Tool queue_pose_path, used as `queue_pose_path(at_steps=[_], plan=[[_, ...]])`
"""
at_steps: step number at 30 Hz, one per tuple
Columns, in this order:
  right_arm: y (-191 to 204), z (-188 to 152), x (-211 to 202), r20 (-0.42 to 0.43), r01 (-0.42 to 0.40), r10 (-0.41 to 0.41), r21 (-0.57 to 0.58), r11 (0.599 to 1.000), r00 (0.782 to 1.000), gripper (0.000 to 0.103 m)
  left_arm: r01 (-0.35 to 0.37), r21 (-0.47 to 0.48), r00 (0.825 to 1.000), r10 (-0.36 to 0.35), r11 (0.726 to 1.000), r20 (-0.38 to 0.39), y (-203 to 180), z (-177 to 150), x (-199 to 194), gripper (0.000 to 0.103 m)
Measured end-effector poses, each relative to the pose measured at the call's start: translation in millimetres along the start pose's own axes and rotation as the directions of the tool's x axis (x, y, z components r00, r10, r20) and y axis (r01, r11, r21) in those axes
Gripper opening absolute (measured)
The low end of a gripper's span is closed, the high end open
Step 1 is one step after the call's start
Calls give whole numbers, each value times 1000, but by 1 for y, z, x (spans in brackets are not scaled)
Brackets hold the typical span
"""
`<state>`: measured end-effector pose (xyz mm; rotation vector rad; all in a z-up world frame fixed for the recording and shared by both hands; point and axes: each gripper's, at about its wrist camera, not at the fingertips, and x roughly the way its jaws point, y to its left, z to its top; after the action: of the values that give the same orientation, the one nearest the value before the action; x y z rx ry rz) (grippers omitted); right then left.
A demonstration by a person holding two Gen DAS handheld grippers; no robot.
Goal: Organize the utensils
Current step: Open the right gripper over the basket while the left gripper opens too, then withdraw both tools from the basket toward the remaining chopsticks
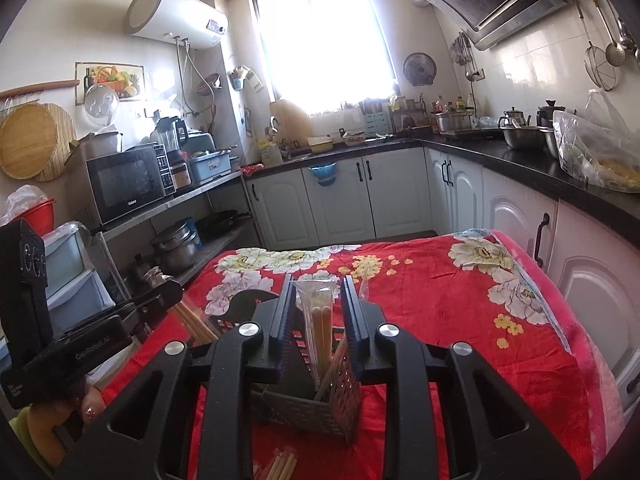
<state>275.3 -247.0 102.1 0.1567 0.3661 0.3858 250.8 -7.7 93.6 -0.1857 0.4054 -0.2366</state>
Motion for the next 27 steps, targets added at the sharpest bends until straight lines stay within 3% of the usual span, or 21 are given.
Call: queue_pose_path(at_steps=[4, 6, 15, 27], plan=[[4, -3, -7, -2, 8, -8, -14, 1000, 1000, 30, -3, 0, 1000, 3, 1000, -7, 2, -1, -9, 20], [5, -4, -10, -2, 9, -9, -18, 1000, 1000, 31, -4, 0, 1000, 4, 1000, 0, 3, -1, -15, 28], [7, -7, -27, -11, 12, -12, -12, 1000, 1000, 41, 6, -15, 999, -6, 1000, 32, 2, -6, -44, 50], [12, -20, -62, -18, 16, -16, -17, 1000, 1000, 53, 7, -33, 999, -6, 999, 33, 6, -21, -76, 70]])
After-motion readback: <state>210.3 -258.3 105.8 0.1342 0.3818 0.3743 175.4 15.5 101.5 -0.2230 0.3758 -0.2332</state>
